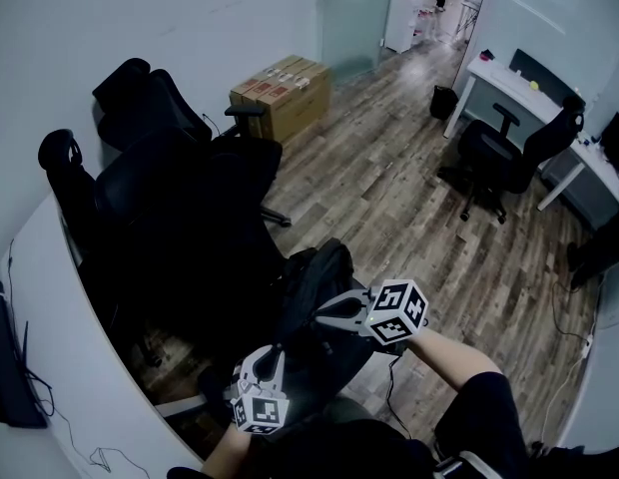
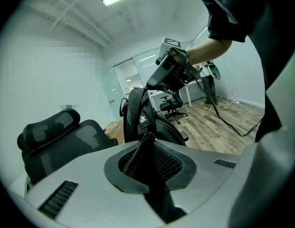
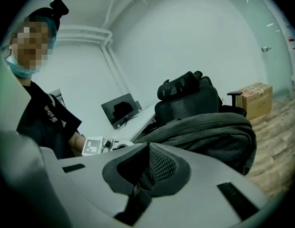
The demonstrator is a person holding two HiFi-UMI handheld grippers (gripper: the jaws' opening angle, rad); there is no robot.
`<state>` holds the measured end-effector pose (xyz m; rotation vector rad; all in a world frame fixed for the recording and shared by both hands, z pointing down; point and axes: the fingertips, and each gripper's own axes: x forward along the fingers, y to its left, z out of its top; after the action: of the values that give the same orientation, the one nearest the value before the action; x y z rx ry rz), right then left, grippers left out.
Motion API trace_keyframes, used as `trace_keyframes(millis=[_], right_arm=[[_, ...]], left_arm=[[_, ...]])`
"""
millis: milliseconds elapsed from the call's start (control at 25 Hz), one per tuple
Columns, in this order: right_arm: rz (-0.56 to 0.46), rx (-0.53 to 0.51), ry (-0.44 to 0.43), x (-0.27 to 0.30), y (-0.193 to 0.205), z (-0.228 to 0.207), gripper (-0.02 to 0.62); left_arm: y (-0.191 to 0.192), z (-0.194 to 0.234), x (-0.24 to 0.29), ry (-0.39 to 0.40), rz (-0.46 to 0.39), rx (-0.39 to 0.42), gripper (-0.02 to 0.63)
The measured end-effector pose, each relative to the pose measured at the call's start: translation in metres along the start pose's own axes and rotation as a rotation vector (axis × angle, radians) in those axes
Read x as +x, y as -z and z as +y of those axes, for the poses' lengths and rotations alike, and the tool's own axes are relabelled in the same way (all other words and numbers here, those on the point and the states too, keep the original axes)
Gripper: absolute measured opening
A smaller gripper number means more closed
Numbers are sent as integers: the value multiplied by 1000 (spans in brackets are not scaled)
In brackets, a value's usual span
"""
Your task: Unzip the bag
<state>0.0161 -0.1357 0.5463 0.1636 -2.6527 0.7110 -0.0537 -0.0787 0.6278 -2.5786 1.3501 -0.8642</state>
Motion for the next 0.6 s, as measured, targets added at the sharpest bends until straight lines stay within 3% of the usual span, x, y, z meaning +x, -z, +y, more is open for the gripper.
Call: trace_keyframes(millis=[600], right_arm=[[21, -62, 3, 10, -43, -46, 48]], left_arm=[[8, 39, -1, -80, 42, -123, 54]])
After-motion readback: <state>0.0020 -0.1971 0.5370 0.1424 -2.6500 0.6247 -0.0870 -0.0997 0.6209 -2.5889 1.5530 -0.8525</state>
